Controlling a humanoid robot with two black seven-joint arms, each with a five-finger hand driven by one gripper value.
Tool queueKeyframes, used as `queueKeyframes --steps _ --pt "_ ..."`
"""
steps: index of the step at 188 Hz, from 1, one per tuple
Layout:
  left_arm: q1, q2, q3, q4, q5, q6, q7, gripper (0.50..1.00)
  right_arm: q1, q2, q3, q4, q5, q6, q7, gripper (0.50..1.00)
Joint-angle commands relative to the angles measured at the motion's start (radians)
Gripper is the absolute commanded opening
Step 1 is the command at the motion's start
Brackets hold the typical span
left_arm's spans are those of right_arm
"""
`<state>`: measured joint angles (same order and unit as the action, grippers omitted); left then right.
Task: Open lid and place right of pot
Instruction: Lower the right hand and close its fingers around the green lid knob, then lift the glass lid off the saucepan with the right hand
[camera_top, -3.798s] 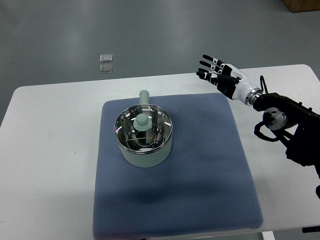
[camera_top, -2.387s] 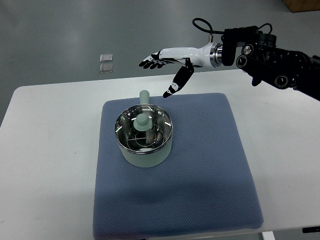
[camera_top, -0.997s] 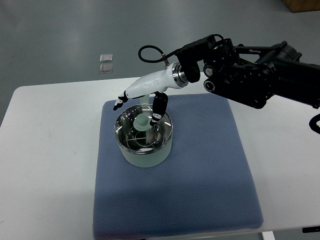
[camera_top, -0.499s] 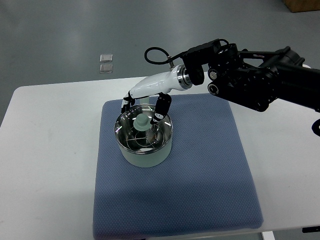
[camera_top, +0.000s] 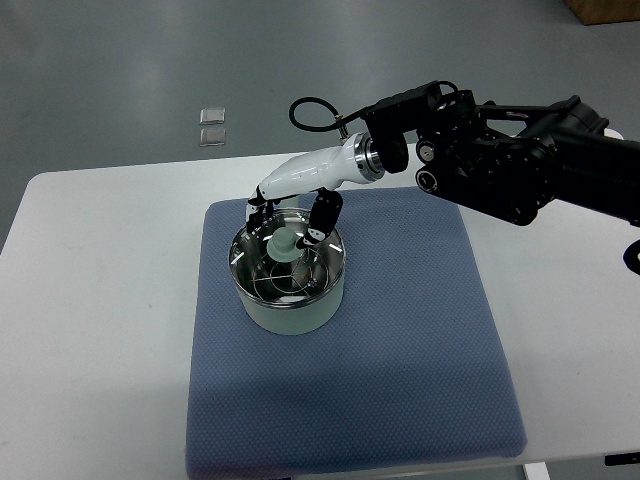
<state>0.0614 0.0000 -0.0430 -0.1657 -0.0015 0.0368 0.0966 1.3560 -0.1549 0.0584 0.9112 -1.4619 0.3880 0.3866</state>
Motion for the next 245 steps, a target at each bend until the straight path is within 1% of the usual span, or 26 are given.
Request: queueKeyframes --steps 1,25,48,66,73,79,97,106,127,134,136,141,150,151,153,245 --pt "0.000 0.000 0.000 0.000 0.000 0.000 0.000 1.000 -0.002 0.000 0.000 0.000 -0.002 0.000 0.000 0.762" --pt "0.000 0.000 0.000 0.000 0.000 0.000 0.000 1.000 -0.005 0.000 0.000 0.000 -0.002 0.000 0.000 0.756" --pt "0.000 0.000 0.000 0.000 0.000 0.000 0.000 1.000 -0.008 0.000 0.000 0.000 -0.002 -0.001 0.000 0.727" --pt "0.000 0.000 0.000 0.000 0.000 0.000 0.000 1.000 -0.009 0.000 0.000 0.000 -0.002 -0.001 0.000 0.719" --pt "0.000 0.000 0.000 0.000 0.000 0.000 0.000 1.000 -0.009 0.000 0.000 0.000 -0.002 -0.001 0.000 0.699" --pt "0.000 0.000 0.000 0.000 0.000 0.000 0.000 1.000 -0.011 0.000 0.000 0.000 -0.002 -0.001 0.000 0.693" --pt "0.000 0.000 0.000 0.000 0.000 0.000 0.000 1.000 -0.011 0.000 0.000 0.000 -0.002 -0.001 0.000 0.684" --pt "0.000 0.000 0.000 0.000 0.000 0.000 0.000 1.000 -0.011 0.000 0.000 0.000 -0.002 -0.001 0.000 0.654" --pt "0.000 0.000 0.000 0.000 0.000 0.000 0.000 1.000 -0.011 0.000 0.000 0.000 -0.002 -0.001 0.005 0.607" --pt "0.000 0.000 0.000 0.000 0.000 0.000 0.000 1.000 -0.012 0.000 0.000 -0.002 -0.002 -0.001 0.009 0.568" --pt "0.000 0.000 0.000 0.000 0.000 0.000 0.000 1.000 -0.012 0.000 0.000 -0.002 -0.002 -0.001 0.009 0.568" --pt "0.000 0.000 0.000 0.000 0.000 0.000 0.000 1.000 -0.012 0.000 0.000 0.000 -0.002 -0.001 0.012 0.541" --pt "0.000 0.000 0.000 0.000 0.000 0.000 0.000 1.000 -0.012 0.000 0.000 0.000 -0.002 -0.001 0.012 0.541" --pt "0.000 0.000 0.000 0.000 0.000 0.000 0.000 1.000 -0.012 0.000 0.001 0.000 -0.002 -0.001 0.014 0.503" --pt "0.000 0.000 0.000 0.000 0.000 0.000 0.000 1.000 -0.012 0.000 0.000 0.000 -0.002 -0.001 0.014 0.500" --pt "0.000 0.000 0.000 0.000 0.000 0.000 0.000 1.000 -0.012 -0.003 0.017 -0.006 0.003 -0.001 0.014 0.500"
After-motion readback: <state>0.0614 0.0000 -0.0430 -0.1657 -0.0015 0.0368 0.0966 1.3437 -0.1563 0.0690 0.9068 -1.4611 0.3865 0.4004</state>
